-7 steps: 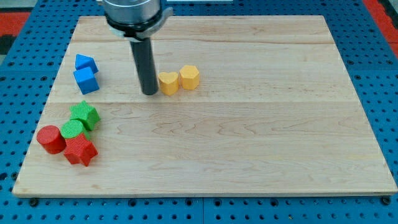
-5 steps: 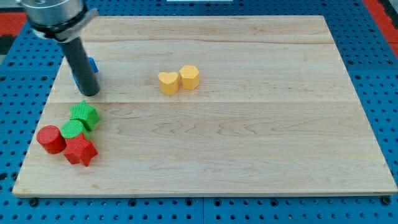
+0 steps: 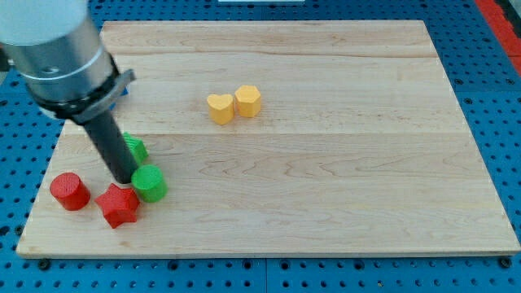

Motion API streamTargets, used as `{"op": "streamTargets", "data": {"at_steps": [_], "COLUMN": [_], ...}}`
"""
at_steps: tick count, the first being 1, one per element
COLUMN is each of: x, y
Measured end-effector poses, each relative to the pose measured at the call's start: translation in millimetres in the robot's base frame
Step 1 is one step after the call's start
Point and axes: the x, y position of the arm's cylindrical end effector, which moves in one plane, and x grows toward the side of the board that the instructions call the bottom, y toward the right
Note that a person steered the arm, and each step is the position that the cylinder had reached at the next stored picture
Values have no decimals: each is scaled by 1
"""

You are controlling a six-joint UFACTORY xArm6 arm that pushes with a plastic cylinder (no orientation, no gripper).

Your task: Move the green circle to the bottom center

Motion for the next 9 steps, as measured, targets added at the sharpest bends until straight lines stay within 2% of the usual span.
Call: {"op": "streamTargets", "data": {"at_steps": [2,4,5,6,7,9], "x": [0,31,31,37,45,88], "y": [58,55,98,100,36,59]}}
